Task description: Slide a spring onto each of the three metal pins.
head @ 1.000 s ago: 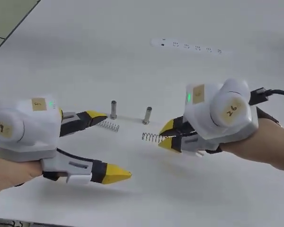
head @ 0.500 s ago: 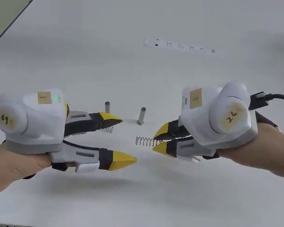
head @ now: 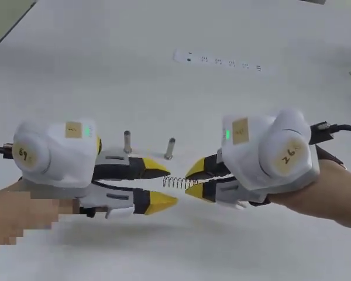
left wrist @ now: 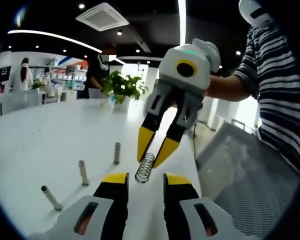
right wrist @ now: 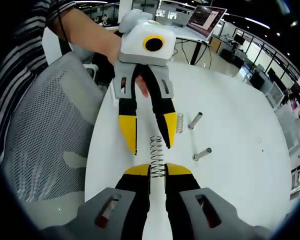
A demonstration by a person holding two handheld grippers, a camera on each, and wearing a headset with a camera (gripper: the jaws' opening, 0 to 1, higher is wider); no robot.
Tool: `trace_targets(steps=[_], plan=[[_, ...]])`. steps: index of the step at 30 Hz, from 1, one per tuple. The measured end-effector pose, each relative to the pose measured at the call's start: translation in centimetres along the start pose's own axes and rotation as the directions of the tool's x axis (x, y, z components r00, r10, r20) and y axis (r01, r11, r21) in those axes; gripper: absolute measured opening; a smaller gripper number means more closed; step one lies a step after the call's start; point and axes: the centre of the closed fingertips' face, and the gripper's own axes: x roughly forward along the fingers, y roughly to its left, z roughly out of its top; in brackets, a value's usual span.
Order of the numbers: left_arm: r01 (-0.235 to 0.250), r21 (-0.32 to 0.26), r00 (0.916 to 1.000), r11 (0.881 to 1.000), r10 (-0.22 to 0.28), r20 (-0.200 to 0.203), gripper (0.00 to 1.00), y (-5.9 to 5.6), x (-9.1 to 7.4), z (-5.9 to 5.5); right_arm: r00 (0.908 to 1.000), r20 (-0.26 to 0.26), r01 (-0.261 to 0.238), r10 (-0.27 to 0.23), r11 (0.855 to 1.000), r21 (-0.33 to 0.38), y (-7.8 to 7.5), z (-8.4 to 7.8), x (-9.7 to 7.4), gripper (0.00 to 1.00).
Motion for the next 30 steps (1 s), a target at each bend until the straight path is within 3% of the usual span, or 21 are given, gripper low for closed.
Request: trace_targets(steps=[12, 24, 30], plan=[[0.011, 0.012, 0.9999, 1.000, -0.011, -0.011, 0.04, -0.14, 0.16, 0.09, 0.9999, 0.011, -0.010, 0.011, 1.000, -0.025, 0.52, 0.28, 0.13, 0.07], [0.035, 0.026, 0.9991, 0.999, -0.034, -0.027, 0.02, -0.31, -0.27, -0.19, 0.9990, 0.043, -0.010, 0.010, 1.000, 0.002, 0.69, 0.62, 0.36, 0.08], [0.065, 0.023, 0.9969, 0.998, -0.064, -0.045, 0.02, -0.71, -0.07, -0.31, 0.9989, 0.043, -0.020, 0.020, 1.000, 0.018, 0.93, -0.03, 0.39, 0.12]])
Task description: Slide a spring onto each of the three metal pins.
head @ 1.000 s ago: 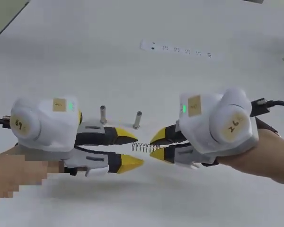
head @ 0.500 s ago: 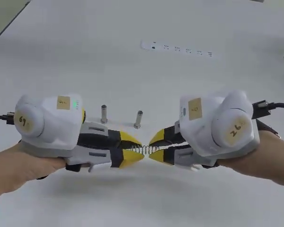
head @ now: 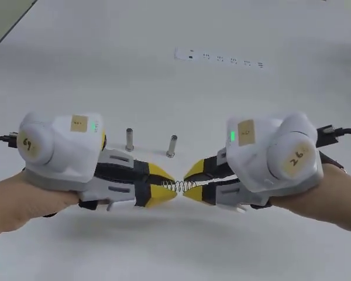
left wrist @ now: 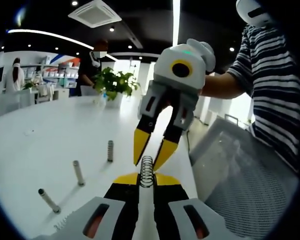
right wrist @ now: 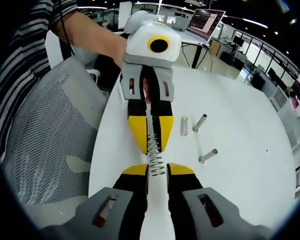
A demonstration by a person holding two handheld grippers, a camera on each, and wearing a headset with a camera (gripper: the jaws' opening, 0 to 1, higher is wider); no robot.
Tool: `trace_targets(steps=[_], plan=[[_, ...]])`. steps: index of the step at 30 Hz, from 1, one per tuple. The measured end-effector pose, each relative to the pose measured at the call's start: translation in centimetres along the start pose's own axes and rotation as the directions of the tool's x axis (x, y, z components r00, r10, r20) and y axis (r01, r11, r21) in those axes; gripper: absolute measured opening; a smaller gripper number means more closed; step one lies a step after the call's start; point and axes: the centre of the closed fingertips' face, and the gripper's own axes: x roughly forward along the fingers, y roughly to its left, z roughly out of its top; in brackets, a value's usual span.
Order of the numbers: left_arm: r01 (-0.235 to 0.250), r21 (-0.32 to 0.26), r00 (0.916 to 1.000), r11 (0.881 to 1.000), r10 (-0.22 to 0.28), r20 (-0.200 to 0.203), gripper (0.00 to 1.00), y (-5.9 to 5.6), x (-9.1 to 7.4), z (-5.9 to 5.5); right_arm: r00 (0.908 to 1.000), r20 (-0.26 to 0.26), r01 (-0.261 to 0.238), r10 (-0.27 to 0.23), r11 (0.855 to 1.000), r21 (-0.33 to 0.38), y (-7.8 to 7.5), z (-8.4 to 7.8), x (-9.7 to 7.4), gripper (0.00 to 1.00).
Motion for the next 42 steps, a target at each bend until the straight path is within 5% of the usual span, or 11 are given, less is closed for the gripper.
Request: trace_targets(steps=[20, 26, 42], plan=[[0.018, -0.015, 0.9997, 1.000, -0.018, -0.018, 0.02, -0.5, -0.2, -0.4, 0.9986, 0.046, -0.027, 0.027, 1.000, 0.013, 0.7, -0.2, -0.4, 0.07], [0.000, 0.000, 0.9992, 1.000, 0.000, -0.040, 0.02, -0.4, -0.2, -0.9, 0.9929, 0.115, -0.030, 0.028, 1.000, 0.011, 0.2, 1.3, -1.5, 0.06], [-0.018, 0.023, 0.9987, 1.000, 0.019, -0.048, 0.02, -0.1, -0.1, -1.0, 0.9814, 0.186, -0.053, 0.048, 0.998, 0.023, 0.2, 3.5, -1.9, 0.07]])
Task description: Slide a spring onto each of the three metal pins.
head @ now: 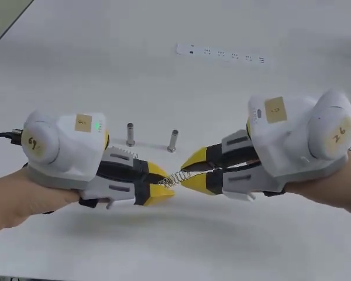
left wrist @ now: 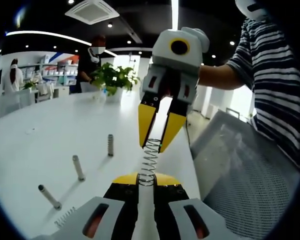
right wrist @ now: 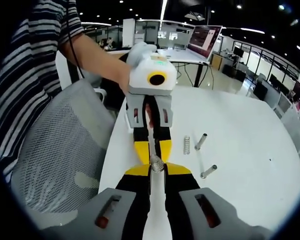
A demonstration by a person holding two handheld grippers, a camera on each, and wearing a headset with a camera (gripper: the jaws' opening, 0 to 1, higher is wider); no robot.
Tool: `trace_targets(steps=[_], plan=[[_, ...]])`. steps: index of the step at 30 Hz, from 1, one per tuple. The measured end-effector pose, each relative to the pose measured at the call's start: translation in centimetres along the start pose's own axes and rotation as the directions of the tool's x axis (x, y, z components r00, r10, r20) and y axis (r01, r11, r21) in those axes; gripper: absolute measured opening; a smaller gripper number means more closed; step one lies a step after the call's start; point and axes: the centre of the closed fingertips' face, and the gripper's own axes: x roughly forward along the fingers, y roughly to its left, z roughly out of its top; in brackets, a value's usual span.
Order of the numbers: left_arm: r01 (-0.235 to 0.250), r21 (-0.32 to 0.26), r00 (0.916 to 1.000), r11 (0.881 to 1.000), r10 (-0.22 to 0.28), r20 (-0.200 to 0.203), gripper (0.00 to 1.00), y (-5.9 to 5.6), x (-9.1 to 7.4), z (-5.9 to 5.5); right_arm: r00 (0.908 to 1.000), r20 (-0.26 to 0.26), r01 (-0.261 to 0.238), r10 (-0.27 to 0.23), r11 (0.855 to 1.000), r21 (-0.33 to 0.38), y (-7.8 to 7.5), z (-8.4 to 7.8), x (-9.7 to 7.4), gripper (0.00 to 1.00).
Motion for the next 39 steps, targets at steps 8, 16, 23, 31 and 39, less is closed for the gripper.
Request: trace_targets(steps=[8, 16, 23, 31, 39], plan=[[-0.007, 0.003, 1.0000, 1.000, 0.007, -0.003, 0.02, -0.2, 0.3, -0.2, 0.9990, 0.044, -0.006, 0.004, 1.000, 0.026, 0.4, 1.1, 0.6, 0.07], [-0.020, -0.001, 0.9998, 1.000, 0.020, -0.001, 0.02, 0.0, 0.2, -0.1, 0.9976, 0.068, 0.007, -0.011, 0.999, 0.051, 0.3, 1.5, 0.9, 0.07], [-0.023, 0.002, 0.9997, 1.000, 0.023, 0.003, 0.02, 0.3, 0.4, 0.2, 0.9963, 0.084, 0.012, -0.017, 0.998, 0.063, 0.1, 1.9, 0.8, 0.07], [-0.026, 0.001, 0.9996, 1.000, 0.026, 0.008, 0.02, 0.5, 0.5, 0.5, 0.9941, 0.103, 0.026, -0.032, 0.998, 0.064, -0.2, 2.1, 0.8, 0.07], [-0.032, -0.004, 0.9995, 0.999, 0.032, 0.007, 0.03, 0.5, 0.4, 0.4, 0.9948, 0.098, 0.025, -0.029, 0.999, 0.039, -0.1, 2.2, 0.9, 0.07]])
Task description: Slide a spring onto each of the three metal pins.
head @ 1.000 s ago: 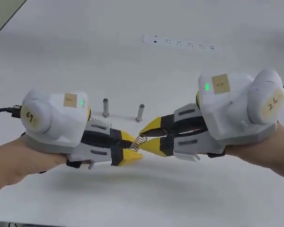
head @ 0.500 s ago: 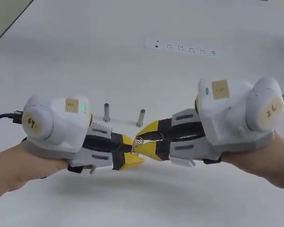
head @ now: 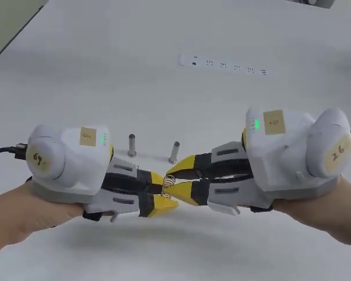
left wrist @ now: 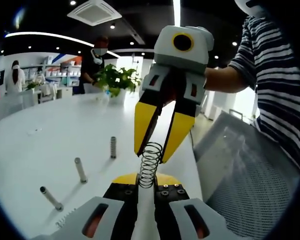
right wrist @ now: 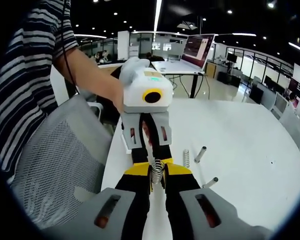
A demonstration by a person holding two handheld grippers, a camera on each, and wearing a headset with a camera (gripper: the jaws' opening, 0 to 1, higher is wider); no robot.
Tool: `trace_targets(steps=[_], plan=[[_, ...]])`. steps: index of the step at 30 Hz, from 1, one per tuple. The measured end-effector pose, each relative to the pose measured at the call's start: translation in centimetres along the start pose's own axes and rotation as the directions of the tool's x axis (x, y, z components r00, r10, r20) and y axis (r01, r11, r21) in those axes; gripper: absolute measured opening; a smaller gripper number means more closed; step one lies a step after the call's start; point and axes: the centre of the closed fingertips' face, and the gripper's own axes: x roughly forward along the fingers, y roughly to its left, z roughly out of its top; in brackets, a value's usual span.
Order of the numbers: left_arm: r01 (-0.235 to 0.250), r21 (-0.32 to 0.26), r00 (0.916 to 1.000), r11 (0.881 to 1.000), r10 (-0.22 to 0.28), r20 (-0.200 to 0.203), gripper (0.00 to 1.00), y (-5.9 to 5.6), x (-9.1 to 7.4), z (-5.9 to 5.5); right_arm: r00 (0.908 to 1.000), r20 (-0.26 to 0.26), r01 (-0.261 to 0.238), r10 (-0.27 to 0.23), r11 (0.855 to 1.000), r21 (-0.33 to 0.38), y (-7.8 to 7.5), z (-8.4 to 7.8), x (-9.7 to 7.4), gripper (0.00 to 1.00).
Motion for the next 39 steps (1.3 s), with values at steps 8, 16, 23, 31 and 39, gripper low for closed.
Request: trace_targets(steps=[8, 16, 23, 31, 39], plan=[[-0.019, -0.029, 0.9998, 0.999, 0.019, 0.001, 0.09, 0.2, -0.3, -0.3, 0.9999, 0.006, 0.012, -0.012, 1.000, -0.007, -0.2, 0.3, 0.2, 0.07], [-0.073, -0.058, 0.9970, 0.996, 0.074, 0.021, 0.20, 1.1, -1.3, -0.4, 0.9997, -0.003, 0.023, -0.023, 1.000, -0.008, -0.3, 0.1, 0.1, 0.07], [-0.156, -0.083, 0.9871, 0.984, 0.158, 0.022, 0.29, 2.4, -2.9, -1.2, 0.9995, -0.003, 0.030, -0.030, 1.000, -0.009, -0.4, 0.1, 0.2, 0.08], [-0.217, -0.118, 0.9738, 0.969, 0.223, 0.043, 0.42, 3.3, -4.4, -1.4, 0.9991, -0.002, 0.043, -0.043, 0.999, -0.013, -0.7, 0.2, 0.2, 0.08], [-0.250, -0.135, 0.9647, 0.959, 0.259, 0.049, 0.50, 3.6, -5.2, -1.4, 0.9977, -0.004, 0.068, -0.068, 0.998, -0.006, -1.2, -0.1, 0.0, 0.08]])
